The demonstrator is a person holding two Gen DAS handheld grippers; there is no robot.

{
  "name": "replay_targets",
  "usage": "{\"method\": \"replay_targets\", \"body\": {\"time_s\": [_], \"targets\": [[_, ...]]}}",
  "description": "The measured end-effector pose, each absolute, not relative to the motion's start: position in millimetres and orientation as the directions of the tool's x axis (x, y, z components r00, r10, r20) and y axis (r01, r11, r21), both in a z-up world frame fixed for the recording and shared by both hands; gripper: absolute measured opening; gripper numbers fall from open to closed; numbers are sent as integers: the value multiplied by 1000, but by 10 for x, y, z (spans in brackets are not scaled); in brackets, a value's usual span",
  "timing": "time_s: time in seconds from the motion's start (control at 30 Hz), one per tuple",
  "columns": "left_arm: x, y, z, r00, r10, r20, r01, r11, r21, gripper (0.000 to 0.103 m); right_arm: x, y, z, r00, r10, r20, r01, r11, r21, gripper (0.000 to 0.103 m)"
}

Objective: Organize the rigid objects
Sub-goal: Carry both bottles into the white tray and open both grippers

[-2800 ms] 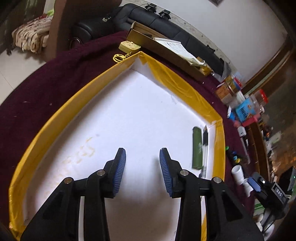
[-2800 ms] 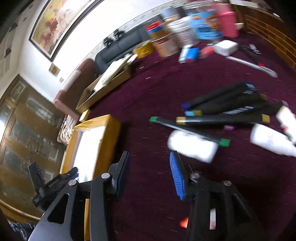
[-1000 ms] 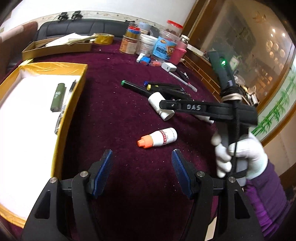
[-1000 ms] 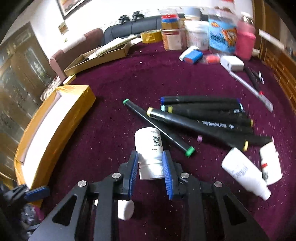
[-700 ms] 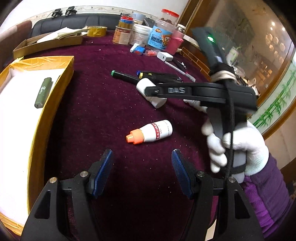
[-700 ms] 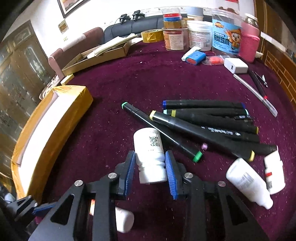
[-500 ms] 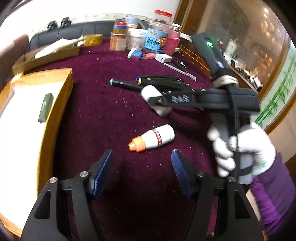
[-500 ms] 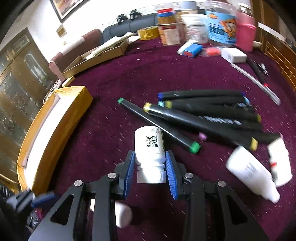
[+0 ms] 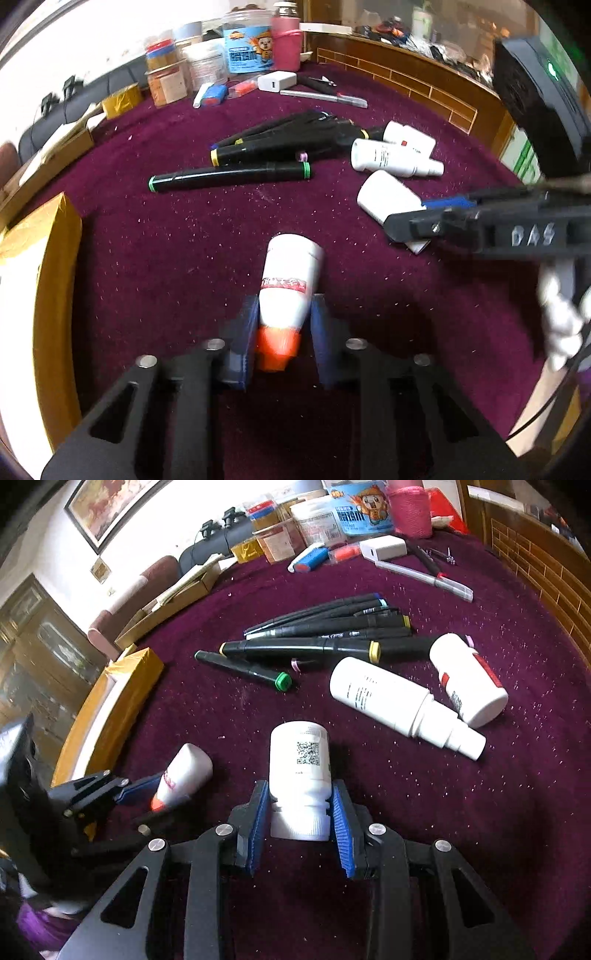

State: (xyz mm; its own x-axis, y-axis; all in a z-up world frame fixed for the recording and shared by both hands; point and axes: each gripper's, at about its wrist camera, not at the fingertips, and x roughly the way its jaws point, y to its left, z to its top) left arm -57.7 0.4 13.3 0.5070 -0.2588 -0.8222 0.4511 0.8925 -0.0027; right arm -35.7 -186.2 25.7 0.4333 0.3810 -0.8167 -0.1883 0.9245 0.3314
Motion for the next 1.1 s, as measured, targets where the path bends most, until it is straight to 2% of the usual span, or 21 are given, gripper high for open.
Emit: {"method": "replay_targets", "body": {"time_s": [0.13,0.53,0.8,1.1], "targets": [[-630,58,126,507,-271,-818,428,903,-33,24,-356,-1759,270,445,343,-827,-201,938,282,30],[-900,533,494,533,-401,-745,348,906,-239,24,-386,-1659,269,462,299,-835,-176,954,244,30],[-1000,1544,872,612,-390,-688,200,918,-343,24,-450,-1438,572,468,413,-781,-231,910,343,30],[-726,2365,961,666,-243,-705,44,957,-288,24,-257,-671,909,348,631,-693,-324,775,543,30]]}}
